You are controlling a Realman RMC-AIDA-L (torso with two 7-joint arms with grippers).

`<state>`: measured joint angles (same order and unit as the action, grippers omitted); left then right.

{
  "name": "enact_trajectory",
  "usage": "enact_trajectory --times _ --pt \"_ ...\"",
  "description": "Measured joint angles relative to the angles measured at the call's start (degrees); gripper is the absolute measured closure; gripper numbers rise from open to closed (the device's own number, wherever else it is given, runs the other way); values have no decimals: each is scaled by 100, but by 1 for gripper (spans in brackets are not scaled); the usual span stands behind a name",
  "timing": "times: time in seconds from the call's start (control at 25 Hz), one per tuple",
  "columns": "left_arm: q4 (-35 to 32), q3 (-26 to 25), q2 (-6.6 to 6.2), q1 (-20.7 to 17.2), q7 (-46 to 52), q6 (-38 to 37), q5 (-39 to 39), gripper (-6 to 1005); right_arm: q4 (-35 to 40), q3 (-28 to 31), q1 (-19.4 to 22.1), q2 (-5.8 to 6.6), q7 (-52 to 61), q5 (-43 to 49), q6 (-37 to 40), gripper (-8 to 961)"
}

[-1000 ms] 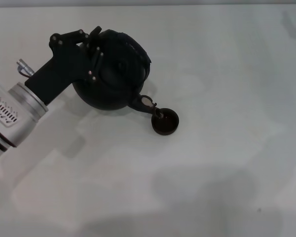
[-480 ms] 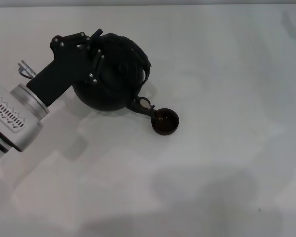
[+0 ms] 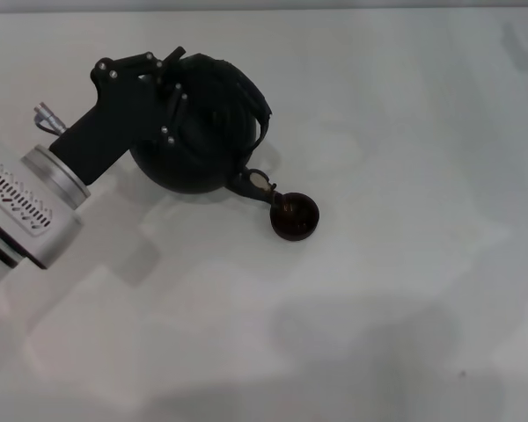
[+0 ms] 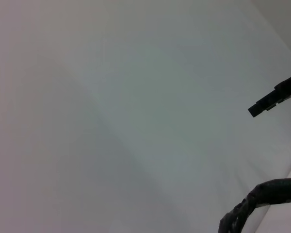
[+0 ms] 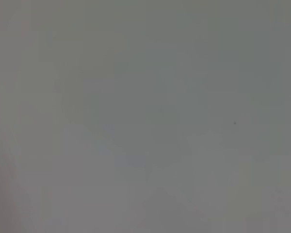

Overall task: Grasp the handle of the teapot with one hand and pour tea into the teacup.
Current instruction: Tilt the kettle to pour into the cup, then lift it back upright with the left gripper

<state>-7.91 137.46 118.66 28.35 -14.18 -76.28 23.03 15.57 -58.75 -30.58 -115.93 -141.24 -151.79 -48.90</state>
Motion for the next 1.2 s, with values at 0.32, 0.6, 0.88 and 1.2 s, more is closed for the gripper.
enact_trajectory --times 0.32,0.6,0.88,1.2 --pt "0 -7 8 3 0 0 24 890 -3 12 0 10 0 -10 0 112" --pt "0 -12 9 3 1 0 31 892 -3 14 0 13 0 -10 2 112" --pt "0 -28 18 -37 3 6 54 889 -2 14 0 17 0 -10 23 113" --pt "-61 -26 24 -121 133 25 291 883 -19 13 0 12 0 -8 29 113"
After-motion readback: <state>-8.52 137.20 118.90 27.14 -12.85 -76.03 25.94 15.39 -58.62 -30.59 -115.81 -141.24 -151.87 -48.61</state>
